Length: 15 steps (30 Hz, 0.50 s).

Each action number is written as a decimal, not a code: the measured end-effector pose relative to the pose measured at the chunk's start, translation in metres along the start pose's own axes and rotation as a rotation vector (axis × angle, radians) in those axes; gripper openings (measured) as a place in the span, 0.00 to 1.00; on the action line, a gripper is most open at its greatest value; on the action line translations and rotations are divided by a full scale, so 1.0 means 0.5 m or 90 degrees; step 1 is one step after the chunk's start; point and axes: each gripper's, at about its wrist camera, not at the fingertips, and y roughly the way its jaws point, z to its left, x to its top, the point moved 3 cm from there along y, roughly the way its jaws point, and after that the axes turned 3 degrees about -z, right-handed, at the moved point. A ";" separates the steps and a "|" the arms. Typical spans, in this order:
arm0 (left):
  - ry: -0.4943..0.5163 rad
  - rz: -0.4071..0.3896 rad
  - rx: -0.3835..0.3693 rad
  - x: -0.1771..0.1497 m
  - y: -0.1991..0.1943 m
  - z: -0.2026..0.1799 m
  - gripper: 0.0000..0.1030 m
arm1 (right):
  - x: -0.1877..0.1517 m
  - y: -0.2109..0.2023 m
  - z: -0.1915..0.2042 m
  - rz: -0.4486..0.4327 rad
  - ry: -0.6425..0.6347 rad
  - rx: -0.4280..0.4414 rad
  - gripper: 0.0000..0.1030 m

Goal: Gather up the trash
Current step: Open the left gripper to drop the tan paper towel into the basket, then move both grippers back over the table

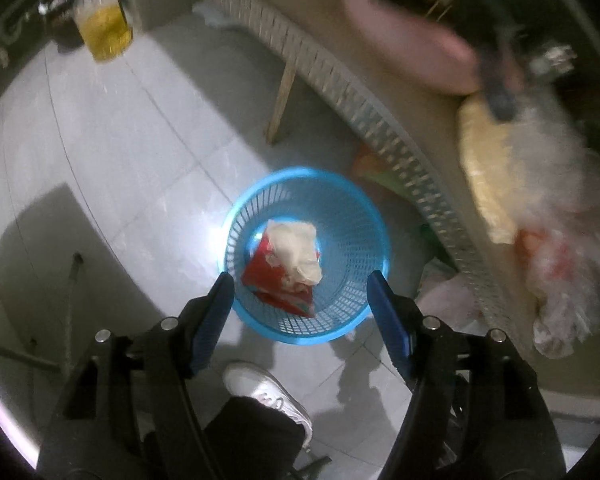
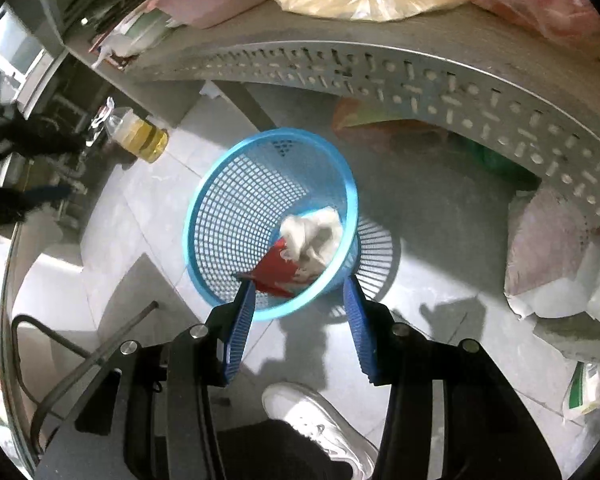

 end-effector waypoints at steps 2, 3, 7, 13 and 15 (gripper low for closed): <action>0.016 -0.037 -0.006 -0.007 -0.061 0.006 0.63 | -0.009 -0.016 0.009 -0.003 -0.016 -0.006 0.44; 0.024 -0.056 -0.008 -0.014 -0.096 0.007 0.63 | -0.011 -0.023 0.018 -0.006 -0.025 -0.010 0.44; 0.044 -0.147 -0.028 -0.075 -0.242 0.022 0.71 | -0.021 -0.062 0.064 -0.029 -0.081 -0.029 0.54; 0.084 -0.245 -0.063 -0.215 -0.389 0.032 0.78 | -0.016 -0.154 0.159 -0.102 -0.188 -0.054 0.80; 0.074 -0.278 -0.065 -0.255 -0.426 0.048 0.79 | -0.010 -0.180 0.184 -0.114 -0.212 -0.046 0.80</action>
